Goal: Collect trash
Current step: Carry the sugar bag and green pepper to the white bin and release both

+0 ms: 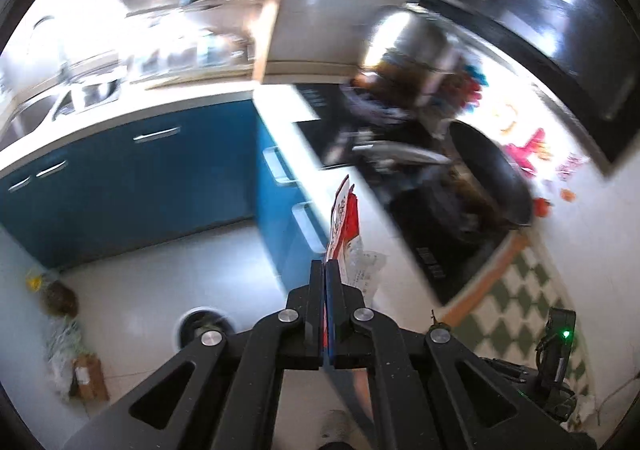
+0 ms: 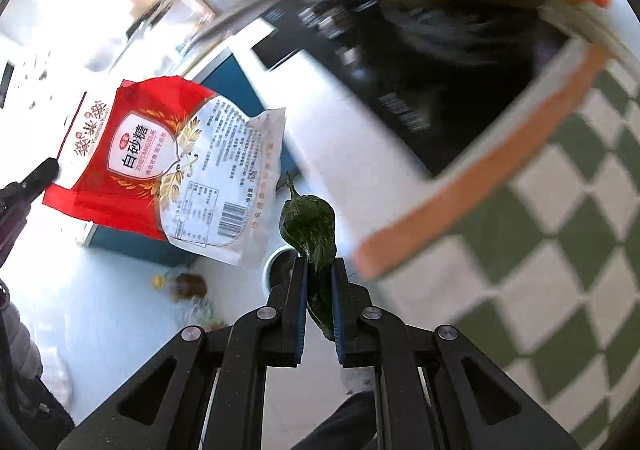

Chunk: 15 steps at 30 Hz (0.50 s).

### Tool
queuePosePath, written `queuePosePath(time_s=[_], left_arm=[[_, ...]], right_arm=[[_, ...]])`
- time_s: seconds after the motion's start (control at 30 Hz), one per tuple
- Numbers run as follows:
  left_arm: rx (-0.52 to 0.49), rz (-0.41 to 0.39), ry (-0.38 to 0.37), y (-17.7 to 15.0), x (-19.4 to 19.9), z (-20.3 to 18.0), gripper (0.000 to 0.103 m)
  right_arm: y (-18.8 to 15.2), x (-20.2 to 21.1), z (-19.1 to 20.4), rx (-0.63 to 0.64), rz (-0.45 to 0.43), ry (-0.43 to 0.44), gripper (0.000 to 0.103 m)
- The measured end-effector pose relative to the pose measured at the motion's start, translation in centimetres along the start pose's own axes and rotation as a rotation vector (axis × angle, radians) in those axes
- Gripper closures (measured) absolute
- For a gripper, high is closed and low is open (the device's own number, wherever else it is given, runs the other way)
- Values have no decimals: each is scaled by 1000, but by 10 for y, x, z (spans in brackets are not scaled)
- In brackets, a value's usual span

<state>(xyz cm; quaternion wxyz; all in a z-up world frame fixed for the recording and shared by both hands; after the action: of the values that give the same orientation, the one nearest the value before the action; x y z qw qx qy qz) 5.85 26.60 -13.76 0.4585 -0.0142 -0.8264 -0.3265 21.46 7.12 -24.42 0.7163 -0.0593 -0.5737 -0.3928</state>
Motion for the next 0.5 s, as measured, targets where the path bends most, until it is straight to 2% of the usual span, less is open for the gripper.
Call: queuePosePath(time_s=[0.07, 0.2, 0.37, 0.5], left_arm=[[13, 4, 40, -2, -10, 37, 103], [48, 30, 115, -16, -59, 115, 103], [163, 116, 181, -61, -163, 220, 103], [251, 182, 241, -114, -261, 304, 103]], right_arm=[[-4, -38, 26, 14, 37, 12, 92], [-19, -128, 59, 0, 121, 43, 92], [-47, -280, 82, 9, 244, 44, 92], [-74, -405, 82, 45, 318, 48, 92]])
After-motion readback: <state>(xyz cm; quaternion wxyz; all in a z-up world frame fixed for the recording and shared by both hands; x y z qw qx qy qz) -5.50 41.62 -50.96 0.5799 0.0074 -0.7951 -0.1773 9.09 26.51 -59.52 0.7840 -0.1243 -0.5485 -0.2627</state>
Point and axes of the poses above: each gripper's, at about its wrist camera, not at the fingertips, and x roughly against the way its jaws point, z to its left, y to its top, the point moved 6 cm from there along -x, roughly the way its jaws point, and after that the axes turned 11 degrees about x, right-handed, at the moved point
